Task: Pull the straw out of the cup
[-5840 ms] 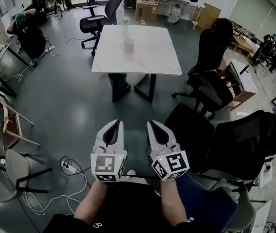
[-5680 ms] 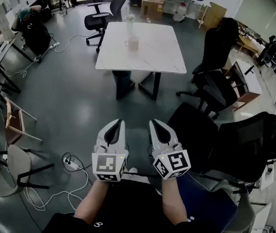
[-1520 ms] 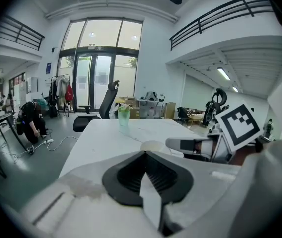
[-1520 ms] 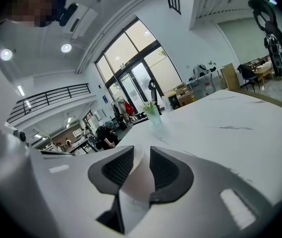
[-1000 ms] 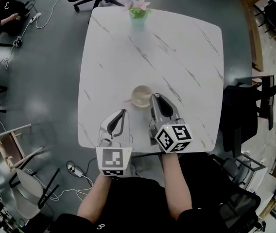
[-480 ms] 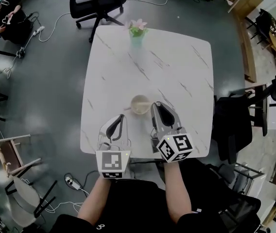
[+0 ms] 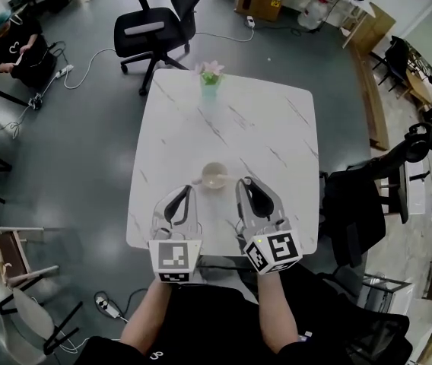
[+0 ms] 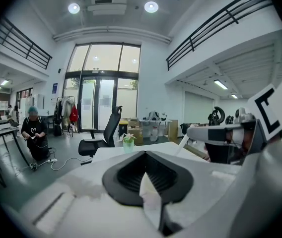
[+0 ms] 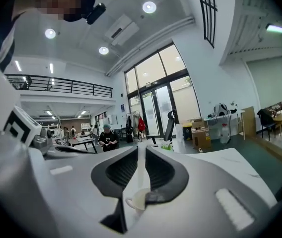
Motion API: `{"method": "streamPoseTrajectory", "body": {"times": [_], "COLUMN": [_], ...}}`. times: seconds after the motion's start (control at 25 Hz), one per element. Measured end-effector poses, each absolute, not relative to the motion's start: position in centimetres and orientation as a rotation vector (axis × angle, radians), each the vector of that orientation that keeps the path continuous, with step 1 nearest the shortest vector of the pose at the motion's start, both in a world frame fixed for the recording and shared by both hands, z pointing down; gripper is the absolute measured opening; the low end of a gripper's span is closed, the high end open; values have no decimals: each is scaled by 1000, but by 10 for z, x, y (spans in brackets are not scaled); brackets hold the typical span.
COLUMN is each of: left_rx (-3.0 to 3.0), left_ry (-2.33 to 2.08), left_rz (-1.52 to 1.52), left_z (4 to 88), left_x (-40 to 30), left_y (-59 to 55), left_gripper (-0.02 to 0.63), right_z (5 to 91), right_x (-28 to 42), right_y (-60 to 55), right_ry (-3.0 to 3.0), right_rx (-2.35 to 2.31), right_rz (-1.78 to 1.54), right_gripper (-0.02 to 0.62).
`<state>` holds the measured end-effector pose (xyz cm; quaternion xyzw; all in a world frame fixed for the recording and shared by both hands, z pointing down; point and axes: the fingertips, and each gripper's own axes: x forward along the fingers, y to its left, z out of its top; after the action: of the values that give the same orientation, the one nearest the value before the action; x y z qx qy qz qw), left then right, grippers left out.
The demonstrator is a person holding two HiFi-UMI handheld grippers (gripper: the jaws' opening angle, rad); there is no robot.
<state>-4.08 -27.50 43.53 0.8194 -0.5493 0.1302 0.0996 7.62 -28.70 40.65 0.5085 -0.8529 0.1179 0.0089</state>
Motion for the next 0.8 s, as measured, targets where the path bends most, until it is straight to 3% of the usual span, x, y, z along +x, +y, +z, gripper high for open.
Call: {"method": "streamPoseTrajectory", "body": {"times": [0.8], "left_rx": [2573], "left_ry": [-1709], "left_rz": [263], "left_z": [371], "left_x": [-27], "left_y": [-238], "left_gripper": [0], "right_z": [348], "right_x": [86], "right_y": [-235], "right_ry": [-2686], "right_rx": [1648], "right_rz": [99], "right_gripper": [49]}}
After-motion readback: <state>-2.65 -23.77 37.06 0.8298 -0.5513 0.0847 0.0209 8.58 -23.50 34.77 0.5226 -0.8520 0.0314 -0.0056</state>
